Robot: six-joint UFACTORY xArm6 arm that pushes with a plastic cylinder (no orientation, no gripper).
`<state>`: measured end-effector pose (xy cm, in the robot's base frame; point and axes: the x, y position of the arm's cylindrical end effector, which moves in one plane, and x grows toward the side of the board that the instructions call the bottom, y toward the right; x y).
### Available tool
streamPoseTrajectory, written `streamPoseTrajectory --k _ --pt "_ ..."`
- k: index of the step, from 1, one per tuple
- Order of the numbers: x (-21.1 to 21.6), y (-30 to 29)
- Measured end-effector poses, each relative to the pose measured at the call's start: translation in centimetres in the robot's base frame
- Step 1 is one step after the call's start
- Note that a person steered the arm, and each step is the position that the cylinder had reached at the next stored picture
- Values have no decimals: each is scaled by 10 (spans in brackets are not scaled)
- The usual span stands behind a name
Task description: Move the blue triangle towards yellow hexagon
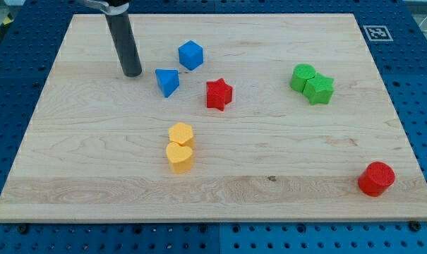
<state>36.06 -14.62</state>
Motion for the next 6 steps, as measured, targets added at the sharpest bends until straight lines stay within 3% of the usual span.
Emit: streamPoseTrajectory --k 2,6 --pt "0 43" --pt "27 44"
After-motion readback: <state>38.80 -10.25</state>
